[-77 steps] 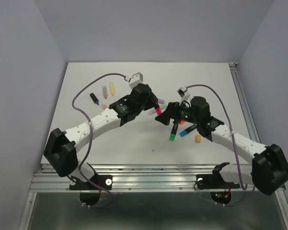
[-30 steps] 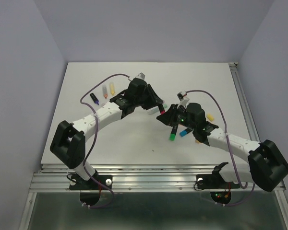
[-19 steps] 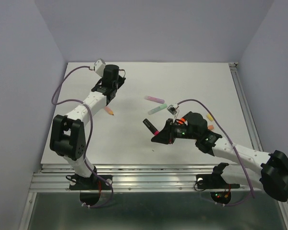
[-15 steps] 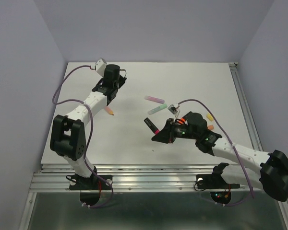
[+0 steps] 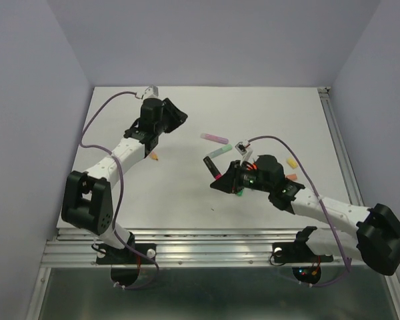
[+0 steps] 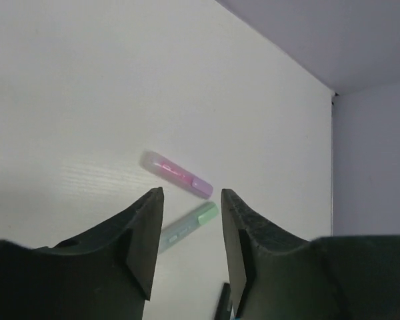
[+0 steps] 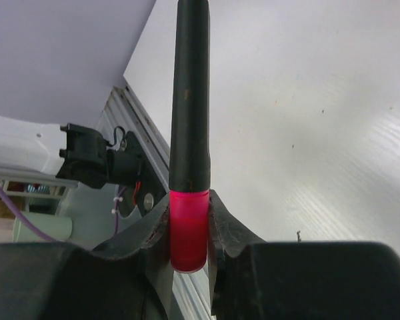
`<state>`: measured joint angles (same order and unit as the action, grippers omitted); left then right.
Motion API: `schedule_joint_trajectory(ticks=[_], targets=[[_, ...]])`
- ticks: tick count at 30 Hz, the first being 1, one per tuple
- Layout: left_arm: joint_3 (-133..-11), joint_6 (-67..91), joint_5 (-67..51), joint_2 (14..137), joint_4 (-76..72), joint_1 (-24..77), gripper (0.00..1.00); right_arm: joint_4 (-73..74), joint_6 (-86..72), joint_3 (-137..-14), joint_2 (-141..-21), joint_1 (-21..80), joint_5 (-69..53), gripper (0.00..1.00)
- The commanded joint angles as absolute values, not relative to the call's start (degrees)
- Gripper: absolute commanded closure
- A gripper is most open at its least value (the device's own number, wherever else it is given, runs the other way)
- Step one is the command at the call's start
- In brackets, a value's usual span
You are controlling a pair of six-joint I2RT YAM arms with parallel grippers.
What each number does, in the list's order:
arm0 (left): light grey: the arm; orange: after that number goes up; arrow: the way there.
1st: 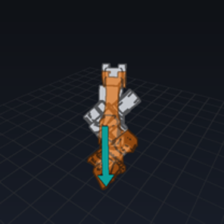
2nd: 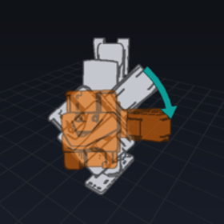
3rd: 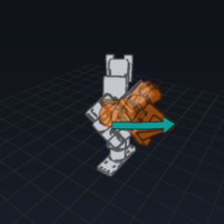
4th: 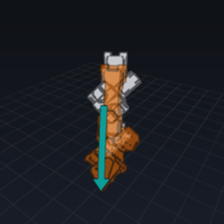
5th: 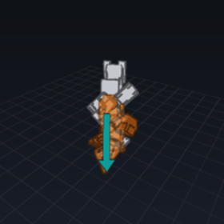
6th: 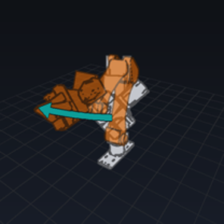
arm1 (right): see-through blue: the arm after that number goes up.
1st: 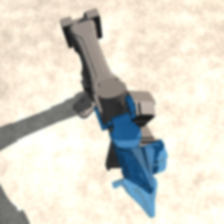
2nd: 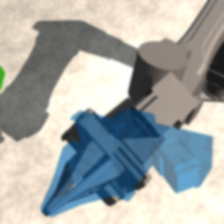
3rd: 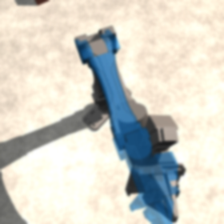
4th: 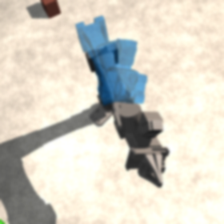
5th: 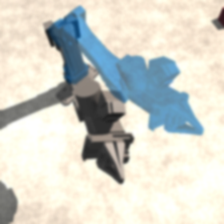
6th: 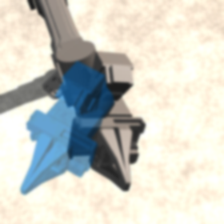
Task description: Open the pen caps
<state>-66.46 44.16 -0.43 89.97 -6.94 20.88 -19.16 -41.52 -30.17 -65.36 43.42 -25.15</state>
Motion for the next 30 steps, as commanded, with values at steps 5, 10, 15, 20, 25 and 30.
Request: schedule_joint_trajectory(ticks=[5, 10, 15, 20, 25, 30], targets=[[-55.82, 39.82, -19.4, 78.15, -21.79, 21.97, 0.01, -30.91, -42.71, -38.14, -69.86, 41.4, -21.34, 0.99], [-51.69, 40.08, -28.99, 74.98, -28.28, 22.68, 0.01, -39.28, -46.14, -40.43, -73.65, 39.64, -28.99, 0.99], [-45.72, 44.2, -35.58, 71.55, -38.31, 24.25, 0.01, -47.0, -51.14, -42.53, -77.34, 38.58, -34.7, 0.99], [-44.74, 45.52, -37.71, 71.37, -42.88, 26.01, 0.01, -49.66, -52.91, -44.12, -78.48, 38.5, -35.42, 0.99], [-43.07, 49.65, -40.87, 71.37, -50.26, 26.54, 0.15, -50.01, -54.14, -45.09, -79.8, 38.15, -36.12, 0.99], [-41.66, 51.85, -41.39, 70.58, -53.96, 27.16, 0.32, -54.66, -56.86, -43.86, -80.07, 37.44, -35.16, 0.99]])
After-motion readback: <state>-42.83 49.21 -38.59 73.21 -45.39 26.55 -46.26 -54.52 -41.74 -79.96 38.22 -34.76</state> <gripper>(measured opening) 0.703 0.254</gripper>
